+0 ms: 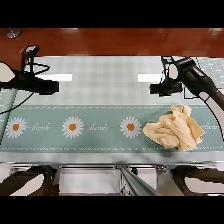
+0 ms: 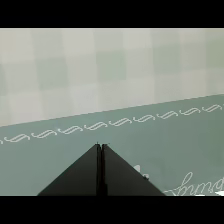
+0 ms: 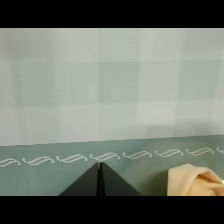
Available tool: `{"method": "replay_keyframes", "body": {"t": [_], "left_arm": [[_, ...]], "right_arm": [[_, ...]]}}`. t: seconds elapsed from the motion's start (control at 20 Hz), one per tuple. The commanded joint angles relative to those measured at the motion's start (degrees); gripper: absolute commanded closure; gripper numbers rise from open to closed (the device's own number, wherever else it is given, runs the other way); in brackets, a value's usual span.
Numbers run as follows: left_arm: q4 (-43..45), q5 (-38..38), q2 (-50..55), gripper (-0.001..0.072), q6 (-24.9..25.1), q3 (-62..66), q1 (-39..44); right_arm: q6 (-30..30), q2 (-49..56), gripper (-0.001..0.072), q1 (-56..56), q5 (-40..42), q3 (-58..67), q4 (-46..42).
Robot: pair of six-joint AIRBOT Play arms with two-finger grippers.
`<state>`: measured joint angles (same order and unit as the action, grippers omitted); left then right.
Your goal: Fold the shirts.
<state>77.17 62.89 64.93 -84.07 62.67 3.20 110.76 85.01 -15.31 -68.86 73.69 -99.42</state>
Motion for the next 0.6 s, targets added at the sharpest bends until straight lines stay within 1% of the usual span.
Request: {"method": "replay_keyframes", "body": {"t": [0.0, 0.05, 0.1, 0.15, 0.2, 0.25, 0.35, 0.4, 0.45, 0.55], "left_arm": [[0.0, -2.8, 0.22, 0.0687, 0.02, -0.02, 0.02], [0.02, -4.09, 0.35, 0.0686, 0.02, -0.02, 0.02], [0.0, -4.79, 0.57, 0.0682, -0.02, -0.02, 0.02], [-0.02, -4.98, 0.72, 0.0584, -0.17, -0.02, 0.04], [0.04, -4.79, 0.72, 0.0223, -0.15, -0.02, 0.02], [0.66, -3.39, 0.66, 0.0005, -0.31, 0.26, -0.26], [3.43, 3.48, 0.35, 0.0006, -0.61, 1.64, -1.55], [4.2, 6.01, -0.61, 0.0006, -0.57, 1.29, -2.67], [4.31, 7.08, -2.47, 0.0006, -0.57, 0.09, -4.07], [3.96, 6.32, -8.57, 0.0006, -0.63, -5.01, -6.1]], "right_arm": [[-0.11, 0.0, 0.0679, -0.04, -2.08, 0.0, -1.25], [-0.55, -0.02, 0.0668, -0.04, -4.22, 0.0, -1.49], [-1.29, -0.04, 0.0475, -0.04, -6.8, 0.04, -2.12], [-2.95, -0.39, 0.0138, -0.04, -9.25, 0.04, -2.75], [-5.27, -1.36, 0.0081, -0.04, -11.8, 0.04, -4.22], [-6.03, -3.04, 0.0081, -0.02, -14.32, 0.04, -6.99], [-5.73, -9.11, 0.0081, 0.5, -15.65, -0.42, -12.22], [-4.42, -13.0, 0.0081, 1.53, -14.62, -1.68, -12.11], [-2.19, -17.73, 0.0081, 2.84, -13.2, -4.26, -12.11], [2.84, -27.58, 0.0082, 5.11, -10.51, -12.74, -11.96]]}}
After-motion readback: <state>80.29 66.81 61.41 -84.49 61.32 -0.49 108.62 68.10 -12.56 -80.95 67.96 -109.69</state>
